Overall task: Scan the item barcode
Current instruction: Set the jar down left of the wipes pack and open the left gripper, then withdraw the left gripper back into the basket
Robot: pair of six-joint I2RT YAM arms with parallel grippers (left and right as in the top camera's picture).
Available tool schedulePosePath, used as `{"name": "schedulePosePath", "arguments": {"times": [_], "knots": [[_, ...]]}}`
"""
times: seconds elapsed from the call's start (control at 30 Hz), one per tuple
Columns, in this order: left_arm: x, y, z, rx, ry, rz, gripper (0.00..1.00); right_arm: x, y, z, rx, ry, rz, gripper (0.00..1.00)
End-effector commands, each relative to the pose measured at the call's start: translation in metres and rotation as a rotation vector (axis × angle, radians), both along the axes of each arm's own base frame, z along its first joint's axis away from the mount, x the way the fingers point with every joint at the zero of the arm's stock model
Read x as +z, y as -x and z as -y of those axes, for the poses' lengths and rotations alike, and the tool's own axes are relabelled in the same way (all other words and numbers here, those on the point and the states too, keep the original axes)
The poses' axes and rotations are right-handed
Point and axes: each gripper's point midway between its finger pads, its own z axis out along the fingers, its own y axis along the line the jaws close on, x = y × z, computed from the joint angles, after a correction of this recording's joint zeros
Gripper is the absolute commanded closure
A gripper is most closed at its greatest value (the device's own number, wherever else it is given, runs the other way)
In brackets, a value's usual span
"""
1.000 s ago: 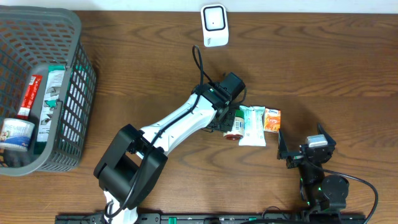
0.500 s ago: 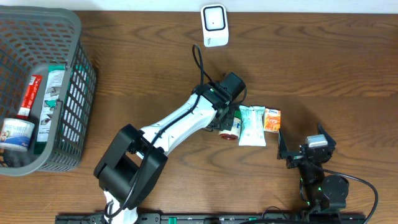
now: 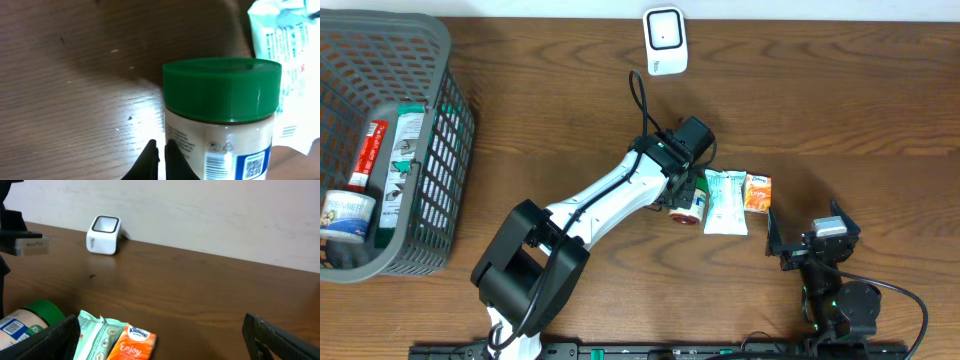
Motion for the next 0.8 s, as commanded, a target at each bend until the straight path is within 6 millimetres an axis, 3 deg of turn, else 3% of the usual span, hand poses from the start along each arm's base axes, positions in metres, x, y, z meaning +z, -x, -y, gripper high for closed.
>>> {"name": "schedulePosePath", "arguments": {"times": [0.0, 0.77], "knots": [[-0.007, -0.003, -0.007, 0.003, -0.042, 0.013, 0.92, -0.001, 0.0, -0.002, 0.008, -0.014, -0.005, 0.01], [-0.006, -0.009, -0.019, 0.012, -0.093, 0.036, 0.93, -0.001, 0.0, -0.002, 0.008, -0.014, -0.005, 0.01]]}}
